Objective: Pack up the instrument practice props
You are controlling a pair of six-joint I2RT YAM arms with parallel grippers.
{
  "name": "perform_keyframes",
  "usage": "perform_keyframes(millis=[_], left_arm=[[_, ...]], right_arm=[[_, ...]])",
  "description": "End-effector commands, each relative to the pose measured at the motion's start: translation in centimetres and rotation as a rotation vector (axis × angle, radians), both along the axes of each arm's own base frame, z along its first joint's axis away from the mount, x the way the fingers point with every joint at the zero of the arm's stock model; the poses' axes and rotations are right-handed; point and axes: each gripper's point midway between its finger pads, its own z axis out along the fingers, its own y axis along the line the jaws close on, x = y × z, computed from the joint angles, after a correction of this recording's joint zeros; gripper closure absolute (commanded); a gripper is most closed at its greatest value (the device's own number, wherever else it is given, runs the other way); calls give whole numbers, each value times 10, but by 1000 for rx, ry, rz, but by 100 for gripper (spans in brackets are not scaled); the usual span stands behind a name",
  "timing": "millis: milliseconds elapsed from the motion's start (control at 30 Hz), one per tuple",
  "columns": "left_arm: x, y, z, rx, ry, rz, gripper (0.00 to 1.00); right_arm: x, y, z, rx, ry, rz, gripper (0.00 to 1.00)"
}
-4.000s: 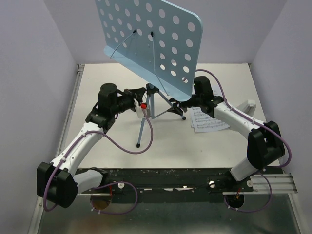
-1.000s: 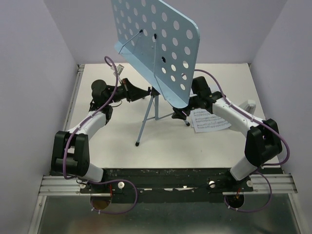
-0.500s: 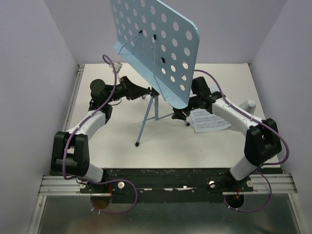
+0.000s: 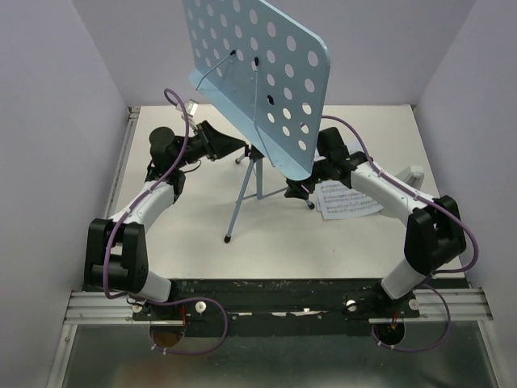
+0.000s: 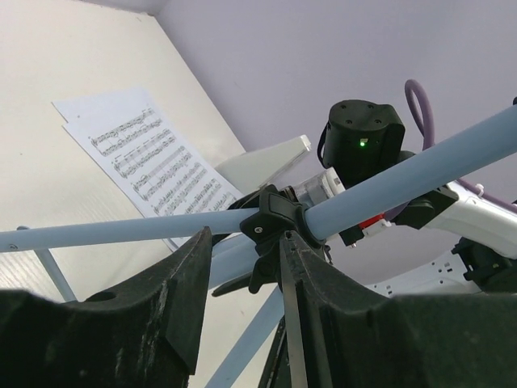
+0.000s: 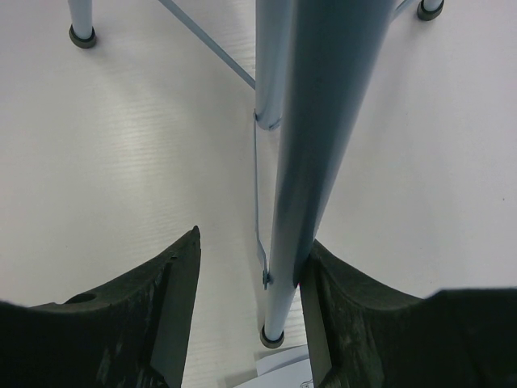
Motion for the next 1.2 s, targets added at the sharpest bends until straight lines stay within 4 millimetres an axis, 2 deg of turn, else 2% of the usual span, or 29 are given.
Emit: perform_keyframes(millis=[0, 200, 333, 533, 667, 900, 1033, 1167], left_arm=[[14, 4, -11, 27, 32, 66, 52], [10, -1, -31, 81, 53, 63, 53], [10, 1, -62, 135, 135, 108, 54], [10, 17, -119, 253, 316, 204, 56], [7, 24, -150, 293, 409, 247, 56], [3, 33, -190, 343, 530, 299, 58], [2, 36, -195, 350, 545, 312, 58], [1, 40, -180, 333, 493, 320, 58]], right_arm=[[-4, -2, -5, -9, 37, 3, 42], [-6, -3, -5, -11, 40, 2, 42], [-5, -3, -4, -9, 36, 1, 42], [-7, -4, -5, -10, 34, 1, 42], [-8, -5, -6, -12, 36, 0, 42], [-10, -6, -8, -14, 38, -2, 42], [-12, -8, -9, -17, 41, -2, 42], [-12, -8, -9, -19, 34, -2, 42]])
